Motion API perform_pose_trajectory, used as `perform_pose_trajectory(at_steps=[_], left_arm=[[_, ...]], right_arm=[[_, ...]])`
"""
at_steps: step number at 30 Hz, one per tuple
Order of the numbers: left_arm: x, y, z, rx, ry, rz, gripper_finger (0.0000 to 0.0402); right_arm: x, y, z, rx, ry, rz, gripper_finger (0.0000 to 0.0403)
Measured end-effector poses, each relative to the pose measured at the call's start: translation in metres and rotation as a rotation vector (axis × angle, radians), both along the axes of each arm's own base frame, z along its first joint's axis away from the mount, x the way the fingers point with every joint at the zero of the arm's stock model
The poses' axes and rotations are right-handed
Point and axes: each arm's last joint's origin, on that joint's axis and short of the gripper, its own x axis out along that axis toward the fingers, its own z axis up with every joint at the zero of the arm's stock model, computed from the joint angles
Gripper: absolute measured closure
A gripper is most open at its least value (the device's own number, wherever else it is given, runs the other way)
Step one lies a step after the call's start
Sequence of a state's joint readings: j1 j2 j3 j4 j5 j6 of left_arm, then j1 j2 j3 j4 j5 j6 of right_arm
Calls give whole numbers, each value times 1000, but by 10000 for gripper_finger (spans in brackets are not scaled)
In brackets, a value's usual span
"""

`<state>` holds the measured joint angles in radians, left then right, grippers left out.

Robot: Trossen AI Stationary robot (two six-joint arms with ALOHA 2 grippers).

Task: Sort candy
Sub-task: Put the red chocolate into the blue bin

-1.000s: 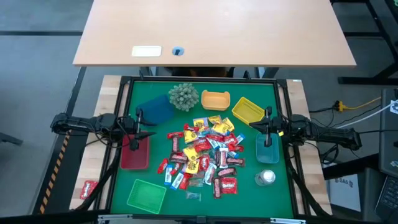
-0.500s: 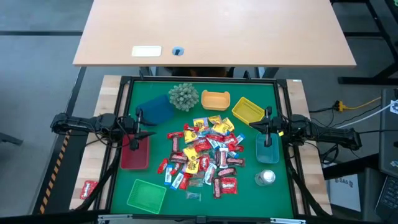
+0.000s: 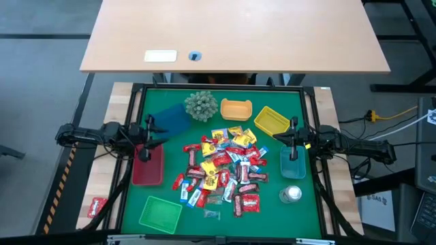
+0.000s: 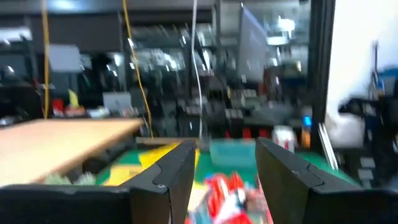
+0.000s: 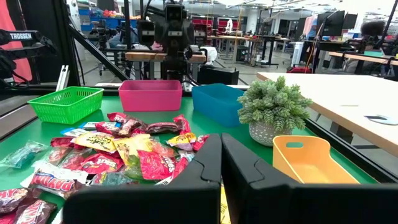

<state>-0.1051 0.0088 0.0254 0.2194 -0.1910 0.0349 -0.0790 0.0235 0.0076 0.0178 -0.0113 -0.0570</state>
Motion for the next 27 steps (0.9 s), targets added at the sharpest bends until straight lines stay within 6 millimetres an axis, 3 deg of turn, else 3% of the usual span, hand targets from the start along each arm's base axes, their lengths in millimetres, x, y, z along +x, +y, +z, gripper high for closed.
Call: perform_pose_trajectory(at_steps=[5,11,27], left_arm=[[5,0,5,-6,-36,7,246],[25,-1,0,-35,136,61,246],[92,-7,22,-11,879,108,246]], right_arm=[[0,0,1,35,-8,0,402],[0,0,1,109,-14,0,402],[0,0,0,112,-11,1,402]])
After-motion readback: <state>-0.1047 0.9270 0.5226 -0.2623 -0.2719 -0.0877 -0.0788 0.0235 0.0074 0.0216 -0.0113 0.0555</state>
